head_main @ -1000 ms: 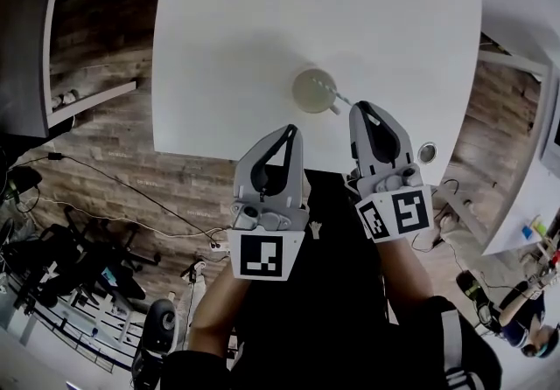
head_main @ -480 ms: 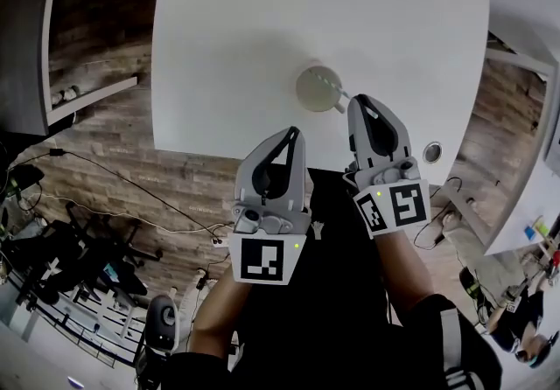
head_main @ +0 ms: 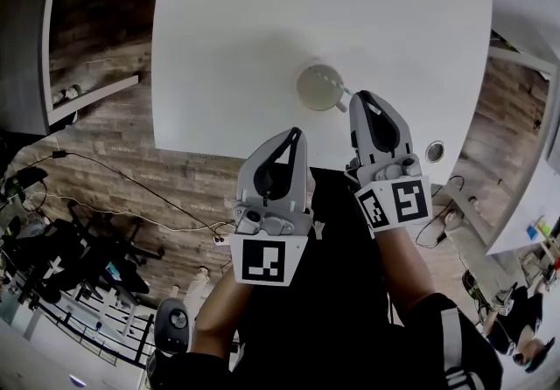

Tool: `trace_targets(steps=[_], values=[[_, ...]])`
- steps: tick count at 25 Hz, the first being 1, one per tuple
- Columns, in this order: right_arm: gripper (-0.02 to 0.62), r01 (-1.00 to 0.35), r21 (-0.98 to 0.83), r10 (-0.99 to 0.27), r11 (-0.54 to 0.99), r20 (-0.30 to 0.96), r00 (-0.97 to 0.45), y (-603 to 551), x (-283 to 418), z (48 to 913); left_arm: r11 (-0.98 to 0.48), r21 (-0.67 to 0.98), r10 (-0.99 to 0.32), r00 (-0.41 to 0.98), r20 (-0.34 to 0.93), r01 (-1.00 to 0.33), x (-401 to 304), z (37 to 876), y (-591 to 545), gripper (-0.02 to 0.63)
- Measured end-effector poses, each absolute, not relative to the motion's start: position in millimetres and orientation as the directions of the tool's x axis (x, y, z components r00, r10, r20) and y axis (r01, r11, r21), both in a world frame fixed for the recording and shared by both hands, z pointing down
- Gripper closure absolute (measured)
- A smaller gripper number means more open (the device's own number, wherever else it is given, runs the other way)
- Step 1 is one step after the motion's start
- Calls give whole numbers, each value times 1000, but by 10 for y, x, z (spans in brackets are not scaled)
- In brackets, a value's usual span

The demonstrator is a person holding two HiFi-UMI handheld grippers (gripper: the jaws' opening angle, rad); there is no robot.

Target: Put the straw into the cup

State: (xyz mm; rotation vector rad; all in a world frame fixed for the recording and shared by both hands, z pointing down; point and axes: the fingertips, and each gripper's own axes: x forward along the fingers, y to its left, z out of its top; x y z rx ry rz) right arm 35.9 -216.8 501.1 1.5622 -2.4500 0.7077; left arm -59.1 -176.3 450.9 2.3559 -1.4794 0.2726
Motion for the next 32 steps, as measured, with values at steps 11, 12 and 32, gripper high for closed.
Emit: trace_targets(steps=[11,12,32], values=[[569,-891,-309,-812,333,387,-438,-2175,399,5065,-404,190,-826,446,344,-895,-545,4507,-1743,601],[569,-891,-310,-811,332,388,-437,-2171,405,5073,-404,190,-826,446,344,-895,-539,4509,-1740,601],[569,-888,-308,-818,342,367,-443,-2124,465,4935,-403,187,-833,444,331,-896,-493,4421,-1705,601]])
